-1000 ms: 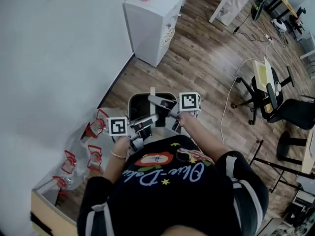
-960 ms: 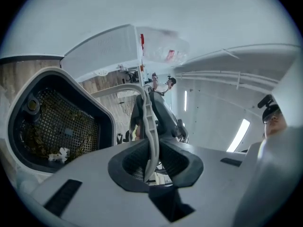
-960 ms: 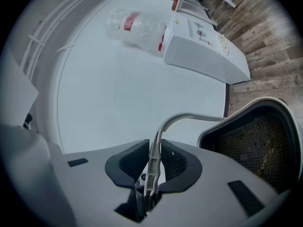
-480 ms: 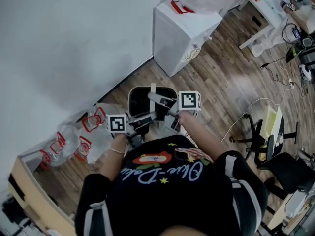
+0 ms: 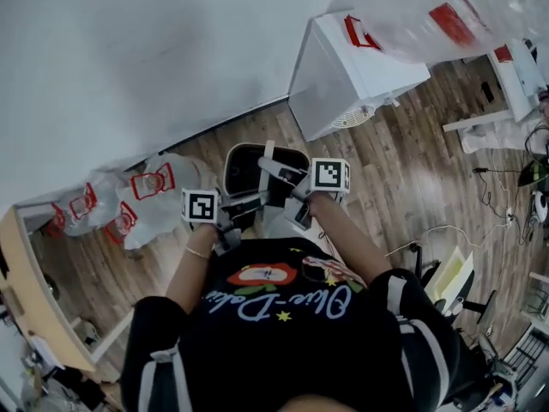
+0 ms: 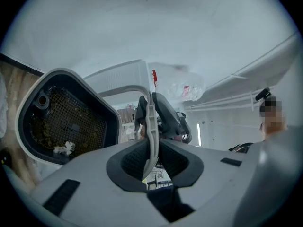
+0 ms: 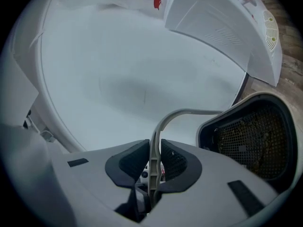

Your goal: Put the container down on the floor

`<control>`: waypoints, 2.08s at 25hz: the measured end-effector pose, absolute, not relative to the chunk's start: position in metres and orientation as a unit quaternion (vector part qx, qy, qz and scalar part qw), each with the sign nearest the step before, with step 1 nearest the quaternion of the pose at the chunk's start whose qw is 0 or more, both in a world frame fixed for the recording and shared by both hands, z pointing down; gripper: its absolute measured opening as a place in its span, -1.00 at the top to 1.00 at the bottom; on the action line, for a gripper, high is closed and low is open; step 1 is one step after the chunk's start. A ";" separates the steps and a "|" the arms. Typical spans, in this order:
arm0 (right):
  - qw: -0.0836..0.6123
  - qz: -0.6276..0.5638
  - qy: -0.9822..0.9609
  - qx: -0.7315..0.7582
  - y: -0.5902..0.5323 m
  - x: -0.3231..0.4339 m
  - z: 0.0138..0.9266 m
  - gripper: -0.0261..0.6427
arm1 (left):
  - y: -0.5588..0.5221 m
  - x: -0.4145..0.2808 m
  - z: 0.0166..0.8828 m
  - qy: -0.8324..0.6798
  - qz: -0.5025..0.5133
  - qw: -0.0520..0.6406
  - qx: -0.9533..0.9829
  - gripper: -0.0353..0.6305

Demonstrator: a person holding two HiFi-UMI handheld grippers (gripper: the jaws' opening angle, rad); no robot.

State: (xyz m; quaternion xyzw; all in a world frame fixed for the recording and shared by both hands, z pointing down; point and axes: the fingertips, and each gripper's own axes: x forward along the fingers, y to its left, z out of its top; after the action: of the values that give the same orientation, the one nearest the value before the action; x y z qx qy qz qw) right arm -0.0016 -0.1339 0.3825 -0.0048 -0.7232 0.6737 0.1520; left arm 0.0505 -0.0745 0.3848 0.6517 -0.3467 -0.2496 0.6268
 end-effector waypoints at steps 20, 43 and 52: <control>0.226 0.686 -0.692 0.009 -0.148 -0.036 0.482 0.72 | -0.095 0.016 0.479 -0.362 -0.245 0.646 0.626 0.71; 0.273 0.653 -0.704 0.058 -0.166 -0.066 0.669 0.72 | -0.111 -0.012 0.667 -0.362 -0.243 0.666 0.606 0.68; 0.316 0.631 -0.706 0.051 -0.152 -0.068 0.738 0.72 | -0.100 -0.010 0.739 -0.378 -0.260 0.691 0.559 0.63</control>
State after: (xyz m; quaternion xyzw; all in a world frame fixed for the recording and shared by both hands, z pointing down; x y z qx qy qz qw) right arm -0.0678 -0.1519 0.7380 0.0507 -0.7064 0.6313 0.3162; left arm -0.0099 -0.1002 0.7387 0.5590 -0.3777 -0.2604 0.6907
